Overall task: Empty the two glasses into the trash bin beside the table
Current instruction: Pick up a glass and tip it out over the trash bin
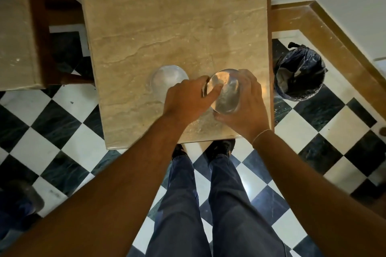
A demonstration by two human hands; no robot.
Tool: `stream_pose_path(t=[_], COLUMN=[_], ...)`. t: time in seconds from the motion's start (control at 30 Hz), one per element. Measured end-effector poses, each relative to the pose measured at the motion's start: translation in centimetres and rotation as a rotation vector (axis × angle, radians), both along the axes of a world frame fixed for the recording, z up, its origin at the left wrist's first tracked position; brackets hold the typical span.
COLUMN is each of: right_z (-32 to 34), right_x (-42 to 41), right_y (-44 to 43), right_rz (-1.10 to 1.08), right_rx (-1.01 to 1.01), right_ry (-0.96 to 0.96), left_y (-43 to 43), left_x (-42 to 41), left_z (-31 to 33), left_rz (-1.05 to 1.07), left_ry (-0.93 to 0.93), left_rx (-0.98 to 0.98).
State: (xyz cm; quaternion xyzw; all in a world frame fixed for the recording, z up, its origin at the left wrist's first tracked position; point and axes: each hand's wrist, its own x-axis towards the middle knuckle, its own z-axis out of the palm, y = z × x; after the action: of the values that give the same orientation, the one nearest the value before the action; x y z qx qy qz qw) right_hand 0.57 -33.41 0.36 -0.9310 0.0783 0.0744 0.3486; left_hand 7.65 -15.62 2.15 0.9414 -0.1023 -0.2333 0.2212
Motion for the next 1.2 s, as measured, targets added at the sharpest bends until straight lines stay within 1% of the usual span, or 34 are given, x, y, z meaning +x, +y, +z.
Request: stream_pose_path(t=[0.1, 0.17, 0.2, 0.27, 0.33, 0.37, 0.4, 0.47, 0.53, 0.6, 0.7, 0.8, 0.9, 0.97, 1.0, 1.03, 1.13, 1.17, 1.2], right_z=[0.5, 0.8, 0.9, 1.4, 1.7, 1.7, 1.7, 1.5, 1.7, 1.0, -0.2, -0.5, -1.1, -1.2, -1.3, -1.4, -2.8, -3.8, -4.9], right_x=[-0.6, -1.1, -1.3, -1.6, -1.3, -1.1, -1.1, -1.9, -2.8, -3.6, -4.2, -4.1, -3.1, -2.0, -1.4, -1.1, -0.7, -0.3, 0.5], right_y=[-1.2, -2.1, -2.7, -4.1, -5.3, -6.1, -7.2, -9.0, -10.5, -11.7, -12.8, -13.4, -15.6, -17.4, -18.1, -18.8, -20.7, -21.5, -22.0], right_rz=[-0.058, -0.067, -0.077, -0.177, -0.407, -0.527, -0.614, -0.702, -0.787, -0.837, -0.800, -0.803, -0.904, -1.028, -1.051, -1.050, -0.934, -0.869, -0.818], right_rx=[-0.013, 0.012, 0.084, 0.328, 0.513, 0.623, 0.765, 1.096, 1.331, 1.477, 1.620, 1.670, 1.585, 1.395, 1.241, 1.033, 0.303, 0.126, 0.006], right_ry=[-0.068, -0.066, -0.024, 0.087, 0.176, 0.253, 0.352, 0.543, 0.691, 0.771, 0.796, 0.734, 0.535, 0.369, 0.271, 0.162, -0.227, -0.312, -0.304], left_y=[-1.9, -2.8, -3.2, -3.9, -4.5, -4.9, -5.7, -7.2, -8.7, -9.7, -11.4, -12.4, -12.2, -11.4, -10.9, -10.4, -8.2, -7.6, -7.0], left_x=[0.1, 0.0, -0.1, -0.4, -0.8, -1.0, -1.2, -1.5, -1.6, -1.6, -1.3, -1.0, -0.7, -1.0, -1.2, -1.5, -2.4, -2.7, -3.1], left_z=[-0.2, -0.8, -1.1, -1.4, -1.5, -1.5, -1.4, -1.2, -0.9, -0.8, -0.8, -1.1, -1.3, -1.6, -1.8, -2.1, -3.0, -3.2, -3.4], left_rz=[-0.012, 0.019, 0.035, 0.045, 0.050, 0.041, 0.023, -0.015, -0.032, -0.060, -0.155, -0.182, -0.159, -0.127, -0.114, -0.103, -0.076, -0.076, -0.075], left_ry=[0.004, 0.017, 0.032, 0.067, 0.101, 0.105, 0.105, 0.102, 0.089, 0.075, 0.038, -0.020, -0.107, -0.146, -0.156, -0.157, -0.135, -0.130, -0.130], left_rx=[-0.039, -0.070, -0.087, -0.109, -0.152, -0.181, -0.204, -0.239, -0.276, -0.307, -0.311, -0.292, -0.251, -0.239, -0.233, -0.226, -0.181, -0.167, -0.153])
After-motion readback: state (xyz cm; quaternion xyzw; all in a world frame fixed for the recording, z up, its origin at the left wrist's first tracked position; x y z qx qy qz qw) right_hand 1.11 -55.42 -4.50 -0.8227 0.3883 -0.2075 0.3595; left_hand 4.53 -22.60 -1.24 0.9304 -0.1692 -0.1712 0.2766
